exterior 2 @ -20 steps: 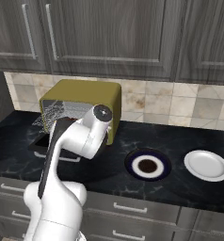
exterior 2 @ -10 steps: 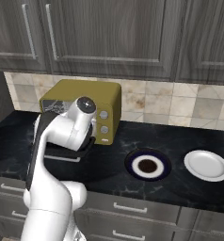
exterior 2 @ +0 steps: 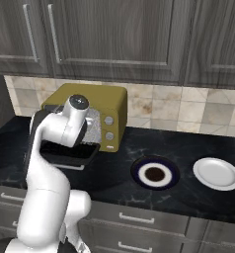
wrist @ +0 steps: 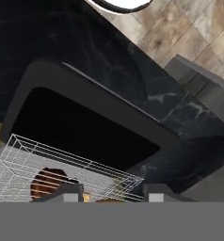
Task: Open the toaster oven door. Place the bread on the top rack in the toaster oven and place the steak on the bottom rack.
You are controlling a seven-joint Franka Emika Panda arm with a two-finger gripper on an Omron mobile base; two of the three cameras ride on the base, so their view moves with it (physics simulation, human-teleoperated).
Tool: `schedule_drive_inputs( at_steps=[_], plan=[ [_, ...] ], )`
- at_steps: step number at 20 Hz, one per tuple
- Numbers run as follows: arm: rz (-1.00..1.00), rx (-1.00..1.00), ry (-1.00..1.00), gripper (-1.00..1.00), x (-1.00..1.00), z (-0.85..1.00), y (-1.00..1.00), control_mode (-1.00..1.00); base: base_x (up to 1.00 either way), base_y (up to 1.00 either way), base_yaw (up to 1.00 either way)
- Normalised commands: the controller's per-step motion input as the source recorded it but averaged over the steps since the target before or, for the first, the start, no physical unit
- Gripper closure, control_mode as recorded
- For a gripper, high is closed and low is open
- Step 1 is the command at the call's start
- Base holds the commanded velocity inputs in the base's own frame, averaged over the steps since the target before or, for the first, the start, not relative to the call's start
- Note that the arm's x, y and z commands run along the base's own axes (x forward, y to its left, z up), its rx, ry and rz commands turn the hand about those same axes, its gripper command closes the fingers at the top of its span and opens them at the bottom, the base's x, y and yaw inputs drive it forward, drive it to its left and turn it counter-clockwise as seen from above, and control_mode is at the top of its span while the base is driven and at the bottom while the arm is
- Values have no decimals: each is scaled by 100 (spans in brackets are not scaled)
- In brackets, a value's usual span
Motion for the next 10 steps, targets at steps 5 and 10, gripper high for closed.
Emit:
schedule_drive_inputs(
  at_steps=[5, 10],
  plan=[
    [-12, -4, 8, 100, 47, 0, 14, -100, 0, 0, 0],
    [-11, -5, 7, 100, 45, 0, 22, -100, 0, 0, 0]
  ],
)
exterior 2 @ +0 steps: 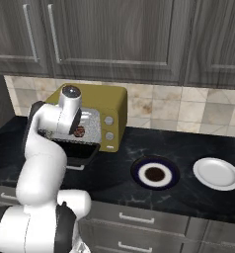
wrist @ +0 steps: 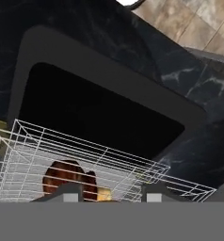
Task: Open the toaster oven door. Place the bread on the top rack in the toaster oven and place the steak on the bottom rack.
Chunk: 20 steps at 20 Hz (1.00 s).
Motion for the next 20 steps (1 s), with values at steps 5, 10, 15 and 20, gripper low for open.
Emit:
schedule_drive_inputs(
  at_steps=[5, 10, 15, 20],
  plan=[
    [-8, -10, 12, 100, 40, -12, 32, -100, 0, 0, 0],
    [-6, -12, 16, 100, 35, -30, 26, -100, 0, 0, 0],
    [-6, -6, 9, 100, 31, -22, 8, -100, 0, 0, 0],
    [-6, -3, 5, 100, 33, -25, 0, -100, 0, 0, 0]
  ],
)
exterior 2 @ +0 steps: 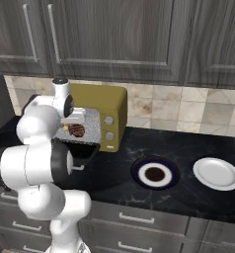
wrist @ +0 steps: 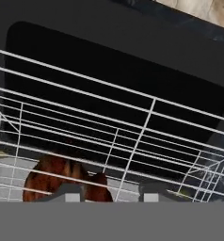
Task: Open the toaster oven door. Place the bread on the top rack in the toaster oven and place the steak on the bottom rack.
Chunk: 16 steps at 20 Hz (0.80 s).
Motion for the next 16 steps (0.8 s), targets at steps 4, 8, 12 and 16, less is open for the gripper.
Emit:
schedule_drive_inputs(
  at_steps=[4, 8, 12, 16],
  plan=[
    [-5, -1, 3, 100, 31, -38, 0, -100, 0, 0, 0],
    [-5, 0, 0, 100, 23, -23, 0, -100, 0, 0, 0],
    [-5, 0, -1, -100, 0, -23, 6, -100, 0, 0, 0],
    [-4, 0, -3, -100, 0, -2, 7, -100, 0, 0, 0]
  ],
)
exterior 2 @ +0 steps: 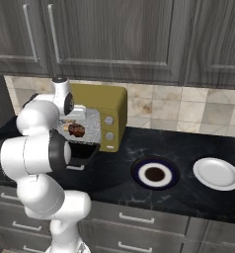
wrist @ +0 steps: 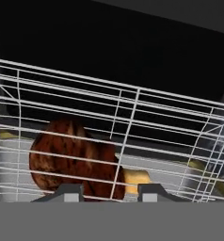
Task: Open the toaster oven door. Place the bread on the top rack in the toaster oven and place the steak on the bottom rack.
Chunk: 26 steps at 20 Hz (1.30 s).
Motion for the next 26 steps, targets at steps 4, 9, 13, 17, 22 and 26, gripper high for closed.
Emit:
schedule_drive_inputs(
  at_steps=[4, 9, 13, 17, 22, 26],
  plan=[
    [-1, 0, -4, -100, -4, 7, 0, -100, 0, 0, 0],
    [0, 0, -7, -100, -16, 38, 0, -100, 0, 0, 0],
    [0, 0, -3, -100, -70, 60, 0, -100, 0, 0, 0],
    [-2, 0, 1, -100, -91, 22, -1, -100, 0, 0, 0],
    [-29, 2, 0, -100, -99, -5, -29, -100, 0, 0, 0],
    [-41, 5, -2, -100, -76, -20, -38, -100, 0, 0, 0]
  ],
)
